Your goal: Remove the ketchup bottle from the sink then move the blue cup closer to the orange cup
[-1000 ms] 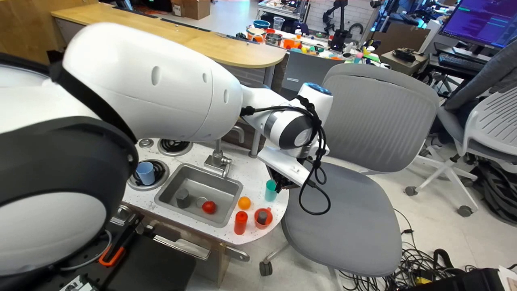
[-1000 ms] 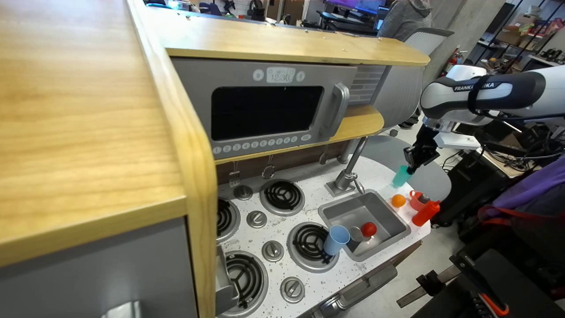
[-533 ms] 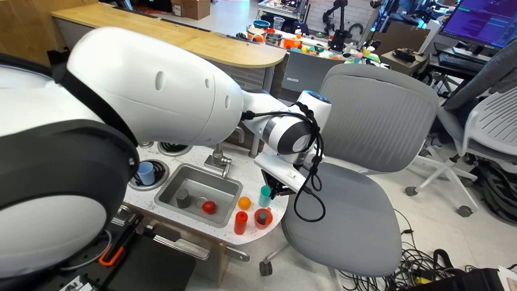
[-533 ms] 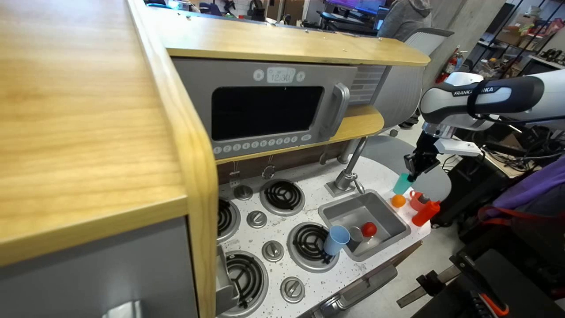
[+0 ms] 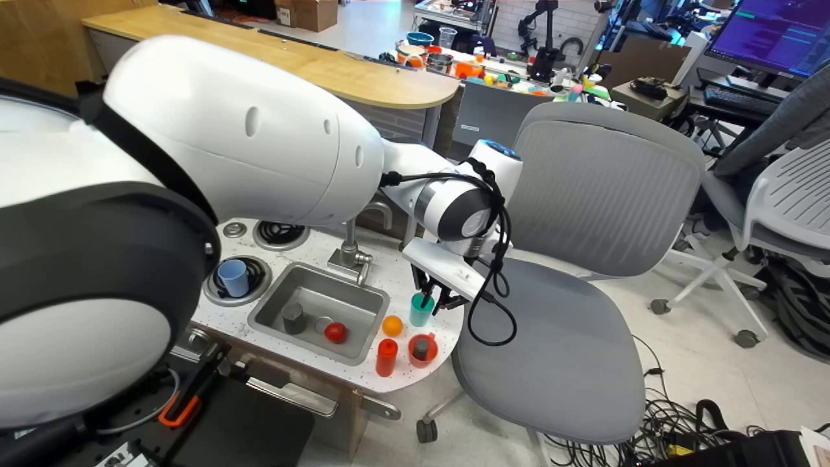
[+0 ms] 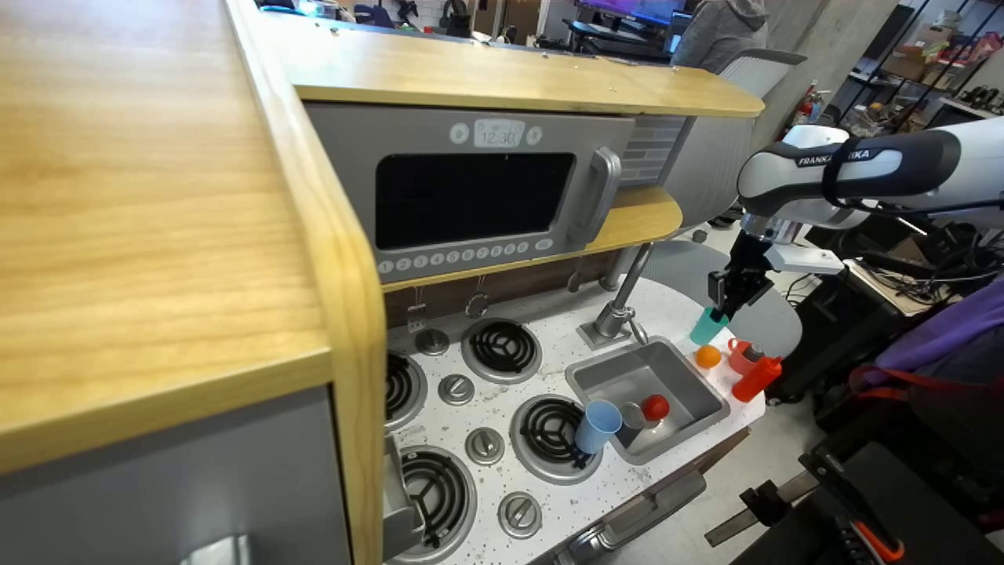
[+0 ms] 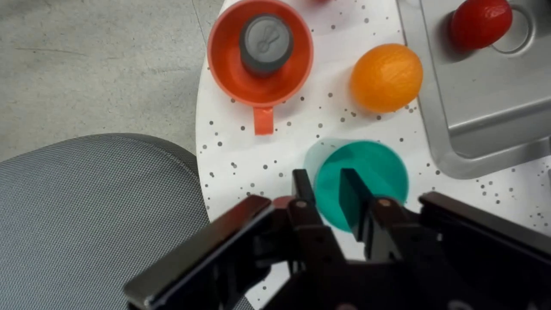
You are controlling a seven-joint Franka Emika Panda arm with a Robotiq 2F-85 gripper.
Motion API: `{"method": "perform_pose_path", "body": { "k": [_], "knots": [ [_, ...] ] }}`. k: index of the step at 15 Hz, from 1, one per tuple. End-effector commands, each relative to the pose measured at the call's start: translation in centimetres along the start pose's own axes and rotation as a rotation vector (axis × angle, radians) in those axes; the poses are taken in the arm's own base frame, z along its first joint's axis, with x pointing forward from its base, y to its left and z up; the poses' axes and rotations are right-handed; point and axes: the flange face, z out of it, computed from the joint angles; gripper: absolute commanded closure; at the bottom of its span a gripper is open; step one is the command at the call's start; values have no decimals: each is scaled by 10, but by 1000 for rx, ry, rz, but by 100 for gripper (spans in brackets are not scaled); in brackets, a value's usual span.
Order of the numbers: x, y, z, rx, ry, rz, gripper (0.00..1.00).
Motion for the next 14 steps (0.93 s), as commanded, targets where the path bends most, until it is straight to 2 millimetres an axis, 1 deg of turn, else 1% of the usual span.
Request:
{"method": "perform_pose_path", "body": {
  "k": [1,4,7,9,11,14],
  "knots": [
    [-6,6,-26,12,-5,-20,43],
    [-15,26,-56,14,20,18,21],
    [-33,49,-91,18,32,80,0],
    [-48,59,-110,20,28,77,0],
    [-61,58,-119,0,-1,14,0],
    [-72,41,-130,-49,-5,-143,0]
  ]
}}
